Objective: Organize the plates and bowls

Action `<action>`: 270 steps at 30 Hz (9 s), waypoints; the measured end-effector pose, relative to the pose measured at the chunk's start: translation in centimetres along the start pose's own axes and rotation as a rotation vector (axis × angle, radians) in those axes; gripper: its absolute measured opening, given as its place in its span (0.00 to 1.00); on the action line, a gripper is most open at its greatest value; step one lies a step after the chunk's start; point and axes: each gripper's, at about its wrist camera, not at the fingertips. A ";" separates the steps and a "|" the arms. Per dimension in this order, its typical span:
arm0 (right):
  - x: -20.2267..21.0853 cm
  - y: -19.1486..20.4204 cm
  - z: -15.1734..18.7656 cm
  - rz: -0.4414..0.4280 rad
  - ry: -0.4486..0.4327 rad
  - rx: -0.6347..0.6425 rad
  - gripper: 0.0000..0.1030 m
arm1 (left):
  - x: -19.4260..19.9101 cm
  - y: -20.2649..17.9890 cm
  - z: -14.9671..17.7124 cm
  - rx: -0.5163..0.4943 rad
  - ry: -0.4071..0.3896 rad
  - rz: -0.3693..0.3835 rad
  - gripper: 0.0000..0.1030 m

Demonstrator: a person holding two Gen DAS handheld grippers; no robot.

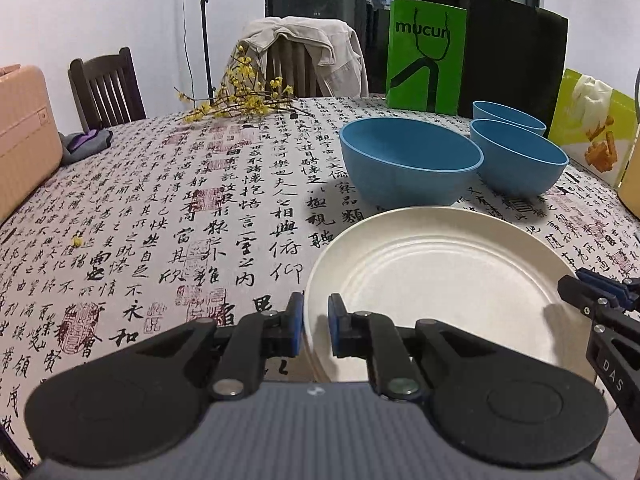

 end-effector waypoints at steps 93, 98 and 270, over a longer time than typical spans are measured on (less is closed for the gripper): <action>-3.4 -5.2 -0.4 -0.058 -0.244 -0.320 1.00 | -0.8 7.1 -5.4 0.327 -0.036 0.183 1.00; -2.9 -6.5 -3.0 -0.088 -0.258 -0.349 1.00 | 0.0 4.8 -8.5 0.278 -0.044 0.235 1.00; -13.0 -6.9 -13.4 -0.120 0.127 -0.385 0.12 | -9.1 -0.7 -16.7 0.217 0.185 0.196 0.21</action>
Point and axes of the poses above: each gripper's, at about its wrist camera, not at the fingertips, and x roughly against the way its jaws point, y to its left, z to its underside, and after that the axes turned 14 degrees about x, right-handed
